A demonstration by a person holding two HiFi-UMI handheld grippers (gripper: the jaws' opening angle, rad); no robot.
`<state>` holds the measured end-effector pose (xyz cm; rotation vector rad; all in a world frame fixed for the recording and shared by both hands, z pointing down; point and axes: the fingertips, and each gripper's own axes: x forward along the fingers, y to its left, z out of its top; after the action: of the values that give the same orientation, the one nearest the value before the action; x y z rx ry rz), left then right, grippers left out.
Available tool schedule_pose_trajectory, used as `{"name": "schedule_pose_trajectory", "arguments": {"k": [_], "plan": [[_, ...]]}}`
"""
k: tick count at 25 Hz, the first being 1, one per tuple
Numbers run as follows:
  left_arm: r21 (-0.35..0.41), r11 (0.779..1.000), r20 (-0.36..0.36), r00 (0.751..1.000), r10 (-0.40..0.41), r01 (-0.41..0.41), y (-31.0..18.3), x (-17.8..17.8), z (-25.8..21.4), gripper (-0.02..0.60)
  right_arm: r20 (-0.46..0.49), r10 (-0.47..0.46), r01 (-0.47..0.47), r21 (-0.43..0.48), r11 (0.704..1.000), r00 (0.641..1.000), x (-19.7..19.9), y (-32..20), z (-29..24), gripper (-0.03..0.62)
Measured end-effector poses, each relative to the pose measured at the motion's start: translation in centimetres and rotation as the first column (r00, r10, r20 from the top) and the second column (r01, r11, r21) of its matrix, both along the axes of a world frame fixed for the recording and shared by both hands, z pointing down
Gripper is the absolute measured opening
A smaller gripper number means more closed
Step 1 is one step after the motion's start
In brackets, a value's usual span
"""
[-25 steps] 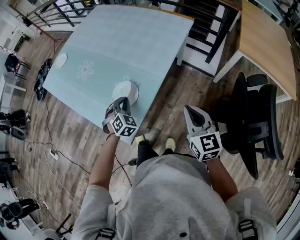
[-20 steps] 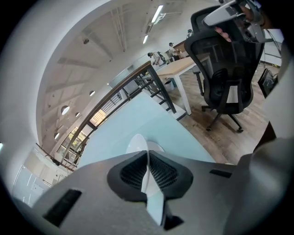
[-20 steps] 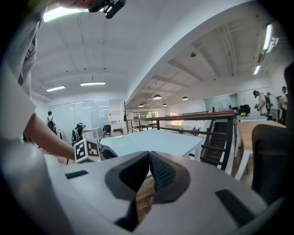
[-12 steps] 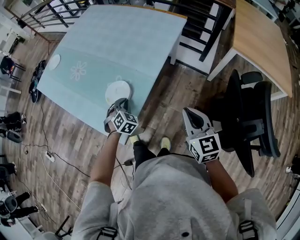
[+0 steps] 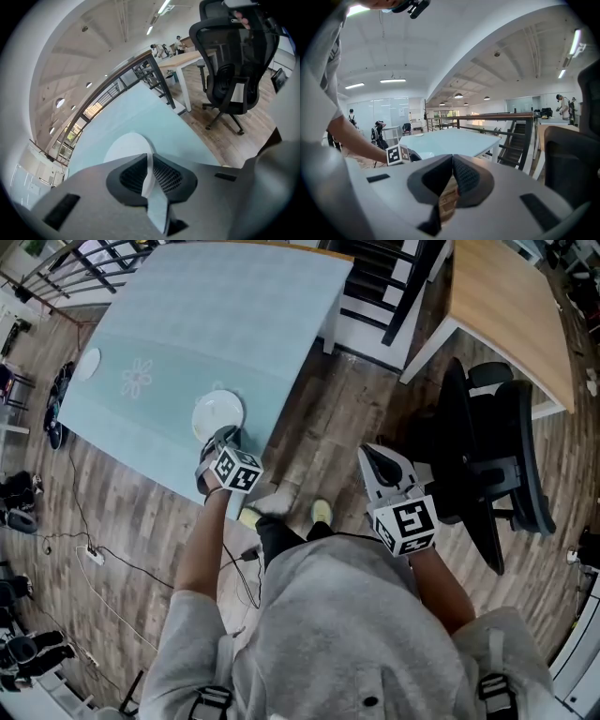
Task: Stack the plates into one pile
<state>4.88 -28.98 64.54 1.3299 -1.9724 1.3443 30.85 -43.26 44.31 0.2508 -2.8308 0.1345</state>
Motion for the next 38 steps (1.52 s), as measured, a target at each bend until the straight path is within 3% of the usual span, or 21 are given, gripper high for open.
{"name": "schedule_pose_trajectory", "arguments": {"k": [4,6,7,11,15,20,23,30,33,38], "plan": [[0.036,0.999,-0.041,0.999,-0.034,0.035,0.3,-0.1,-0.2,0.032,-0.004,-0.011,0.011,-0.004,1.0,1.0,-0.3,-0.2,0.2,0.026],[0.076,0.993,-0.093,0.993,-0.078,0.085,0.7,-0.1,-0.5,0.093,-0.004,-0.011,0.011,-0.009,1.0,1.0,-0.5,-0.5,0.3,0.026],[0.1,0.989,-0.12,0.988,-0.097,0.109,0.9,-0.2,-0.8,0.134,-0.003,-0.01,0.01,-0.013,1.0,1.0,-0.6,-0.6,0.2,0.026],[0.21,0.957,-0.181,0.97,-0.165,0.202,2.4,0.0,-2.9,0.14,0.002,-0.014,0.014,-0.04,0.999,1.0,-1.5,-0.8,0.2,0.026],[0.359,0.885,-0.223,0.948,-0.228,0.297,5.1,0.0,-7.3,0.14,0.014,-0.059,0.06,-0.063,0.996,0.998,-3.4,0.6,0.2,0.026],[0.508,0.786,-0.239,0.934,-0.264,0.352,11.6,0.5,-13.8,0.138,0.032,-0.166,0.169,-0.081,0.982,0.986,-6.9,4.7,0.0,0.026],[0.581,0.728,-0.215,0.931,-0.294,0.364,15.4,0.7,-17.0,0.081,0.048,-0.216,0.219,-0.08,0.972,0.975,-9.1,7.3,-0.6,0.026],[0.665,0.618,-0.187,0.895,-0.406,0.419,25.2,-0.8,-21.0,0.023,0.061,-0.285,0.289,-0.067,0.955,0.957,-14.6,15.5,-2.5,0.026],[0.675,0.592,-0.218,0.885,-0.411,0.44,28.9,-1.9,-20.8,0.023,0.061,-0.299,0.302,-0.047,0.952,0.952,-17.1,19.6,-3.0,0.026],[0.703,0.518,-0.275,0.858,-0.435,0.487,36.0,-4.1,-21.3,0.023,0.064,-0.323,0.325,-0.018,0.946,0.944,-21.0,27.2,-4.0,0.026]]}}
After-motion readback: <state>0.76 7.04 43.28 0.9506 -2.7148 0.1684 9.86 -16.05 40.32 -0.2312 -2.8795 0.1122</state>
